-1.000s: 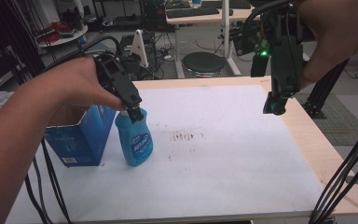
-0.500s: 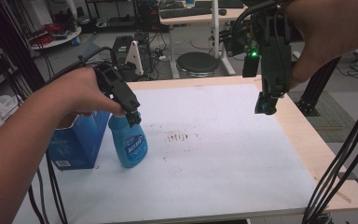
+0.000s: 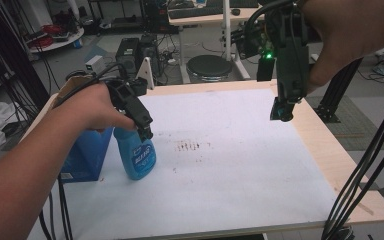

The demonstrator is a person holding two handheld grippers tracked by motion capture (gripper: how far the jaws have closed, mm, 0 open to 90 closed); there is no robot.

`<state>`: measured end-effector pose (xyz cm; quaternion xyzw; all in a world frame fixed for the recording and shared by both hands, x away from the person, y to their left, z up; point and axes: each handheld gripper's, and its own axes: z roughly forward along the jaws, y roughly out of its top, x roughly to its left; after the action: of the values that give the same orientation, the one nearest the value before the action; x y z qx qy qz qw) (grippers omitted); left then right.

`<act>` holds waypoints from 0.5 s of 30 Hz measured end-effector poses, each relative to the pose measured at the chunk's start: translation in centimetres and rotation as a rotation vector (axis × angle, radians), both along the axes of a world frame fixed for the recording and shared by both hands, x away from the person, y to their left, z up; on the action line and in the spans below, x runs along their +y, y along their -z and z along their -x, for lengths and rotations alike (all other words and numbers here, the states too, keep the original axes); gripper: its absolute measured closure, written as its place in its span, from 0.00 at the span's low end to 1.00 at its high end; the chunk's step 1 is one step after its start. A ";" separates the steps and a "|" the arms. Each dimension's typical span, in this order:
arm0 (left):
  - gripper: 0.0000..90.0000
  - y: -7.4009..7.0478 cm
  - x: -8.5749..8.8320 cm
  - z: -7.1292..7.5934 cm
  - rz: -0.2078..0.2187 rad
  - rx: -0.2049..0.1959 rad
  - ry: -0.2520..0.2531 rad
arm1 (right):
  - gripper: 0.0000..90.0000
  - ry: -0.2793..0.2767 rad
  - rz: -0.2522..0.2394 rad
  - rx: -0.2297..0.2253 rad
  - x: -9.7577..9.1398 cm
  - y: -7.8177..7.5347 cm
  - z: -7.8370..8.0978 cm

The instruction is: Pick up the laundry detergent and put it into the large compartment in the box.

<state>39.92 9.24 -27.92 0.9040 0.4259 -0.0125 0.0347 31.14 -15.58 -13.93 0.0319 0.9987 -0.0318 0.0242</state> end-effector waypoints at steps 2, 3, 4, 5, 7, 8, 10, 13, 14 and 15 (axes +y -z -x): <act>0.02 0.4 0.0 -0.2 0.011 0.008 -0.006 | 0.02 0.001 0.003 0.001 0.1 0.0 -0.1; 0.02 0.5 0.0 -0.2 0.014 0.015 -0.009 | 0.02 0.001 0.003 0.001 0.1 0.0 -0.1; 0.02 0.7 0.0 -0.3 0.011 0.016 -0.010 | 0.02 -0.002 0.005 0.001 0.2 0.0 -0.1; 0.02 0.9 0.0 -0.3 0.011 0.014 -0.014 | 0.02 0.000 0.005 -0.001 0.2 0.0 0.0; 0.02 1.2 0.0 -0.4 0.004 0.024 -0.010 | 0.02 -0.004 0.002 -0.002 0.3 0.0 0.0; 0.02 1.3 -0.1 -0.5 0.001 0.026 -0.009 | 0.02 -0.005 0.002 0.000 0.4 0.0 0.0; 0.02 1.4 -0.1 -0.5 -0.004 0.029 -0.007 | 0.02 -0.003 0.004 -0.002 0.4 -0.1 0.0; 0.02 1.5 -0.3 -0.5 -0.010 0.027 -0.003 | 0.02 -0.002 0.011 -0.004 0.4 0.0 0.1; 0.02 1.6 -0.3 -0.5 -0.012 0.027 -0.003 | 0.02 -0.002 0.011 -0.004 0.4 0.0 0.1; 0.02 1.6 -0.3 -0.6 -0.012 0.027 -0.002 | 0.02 -0.001 0.011 -0.003 0.4 0.0 0.1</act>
<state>40.49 8.91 -29.49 0.9035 0.4273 -0.0221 0.0236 31.03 -15.14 -13.92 0.0315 0.9985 -0.0371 0.0260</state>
